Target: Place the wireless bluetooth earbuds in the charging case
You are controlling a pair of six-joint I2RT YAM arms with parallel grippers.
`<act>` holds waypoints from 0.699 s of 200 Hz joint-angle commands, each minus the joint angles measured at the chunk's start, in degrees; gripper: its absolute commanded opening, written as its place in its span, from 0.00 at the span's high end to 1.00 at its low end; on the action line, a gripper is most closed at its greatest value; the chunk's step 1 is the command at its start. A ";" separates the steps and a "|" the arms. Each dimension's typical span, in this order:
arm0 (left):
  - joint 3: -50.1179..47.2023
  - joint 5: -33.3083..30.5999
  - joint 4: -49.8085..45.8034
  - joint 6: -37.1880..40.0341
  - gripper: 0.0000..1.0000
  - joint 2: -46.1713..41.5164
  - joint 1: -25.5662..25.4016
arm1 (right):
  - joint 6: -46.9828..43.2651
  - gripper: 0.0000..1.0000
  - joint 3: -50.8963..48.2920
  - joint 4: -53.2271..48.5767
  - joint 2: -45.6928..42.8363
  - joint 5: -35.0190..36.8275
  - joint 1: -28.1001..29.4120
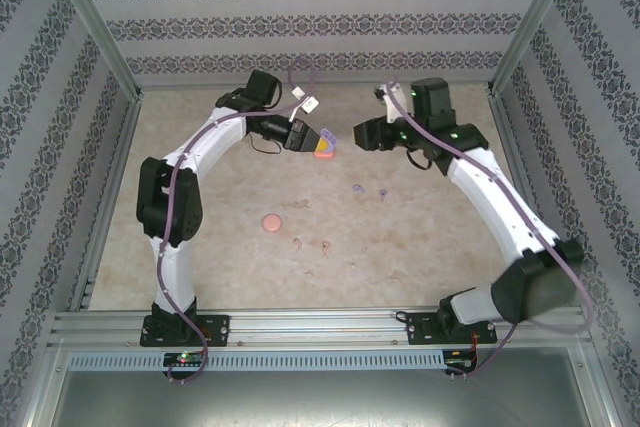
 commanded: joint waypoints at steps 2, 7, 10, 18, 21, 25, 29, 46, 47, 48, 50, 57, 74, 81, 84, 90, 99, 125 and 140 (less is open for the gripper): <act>-5.68 -5.88 21.16 -10.12 1.00 -7.82 1.48 | 7.83 0.41 -4.52 0.16 -1.72 3.38 -0.10; -7.05 -6.99 23.64 -11.14 1.00 -8.95 1.51 | 8.89 0.40 -5.54 0.32 -1.60 3.80 -0.01; -7.97 -7.72 25.12 -11.78 1.00 -9.65 1.46 | 9.66 0.40 -5.99 0.22 -1.44 4.41 0.07; -10.83 -9.71 29.66 -13.62 1.00 -11.52 1.44 | 10.76 0.40 -7.09 0.02 -0.76 5.32 0.34; -11.81 -10.25 31.20 -14.15 1.00 -12.22 1.51 | 11.00 0.39 -7.58 0.08 -0.43 5.45 0.58; -12.98 -11.27 33.21 -14.86 1.00 -13.21 1.50 | 11.13 0.39 -8.00 0.16 0.07 5.70 0.83; -14.19 -12.42 35.31 -15.68 1.00 -14.13 1.48 | 11.19 0.39 -8.39 0.13 0.61 6.15 1.14; -19.95 -16.93 44.51 -19.02 1.00 -18.17 1.44 | 10.49 0.38 -8.55 -0.83 3.95 7.21 1.84; -20.27 -17.20 45.04 -19.19 1.00 -18.42 1.44 | 10.49 0.38 -8.55 -0.89 4.14 7.24 1.81; -20.56 -17.56 45.57 -19.42 1.00 -18.64 1.39 | 10.48 0.39 -8.47 -0.92 4.42 7.29 1.85; -21.10 -18.20 46.56 -19.80 1.00 -19.06 1.42 | 10.48 0.39 -8.42 -1.03 4.84 7.44 1.85; -22.88 -20.73 49.58 -21.07 1.00 -20.48 1.32 | 10.47 0.39 -7.93 -1.71 6.76 8.06 1.81; -25.50 -24.85 54.08 -23.29 1.00 -23.07 0.84 | 11.22 0.39 -6.96 -2.18 11.70 9.26 1.72; -26.18 -27.02 54.92 -23.80 1.00 -24.14 0.24 | 11.82 0.38 -6.27 -2.33 14.02 9.55 1.76; -26.42 -27.75 55.23 -23.83 1.00 -24.56 -0.01 | 12.08 0.38 -5.96 -2.47 15.14 9.51 1.71; -26.91 -29.37 55.66 -23.80 1.00 -25.28 -0.68 | 12.45 0.38 -5.33 -2.30 16.98 9.15 1.63; -27.56 -32.22 55.81 -23.30 1.00 -26.31 -1.89 | 13.45 0.38 -4.60 -1.65 19.73 9.05 1.73; -29.34 -38.05 56.22 -21.91 1.00 -29.06 -4.23 | 15.70 0.38 -1.57 -0.63 26.79 9.18 1.97; -31.01 -40.14 58.25 -22.22 1.00 -30.49 -4.56 | 16.17 0.38 0.39 -0.93 29.96 10.20 2.44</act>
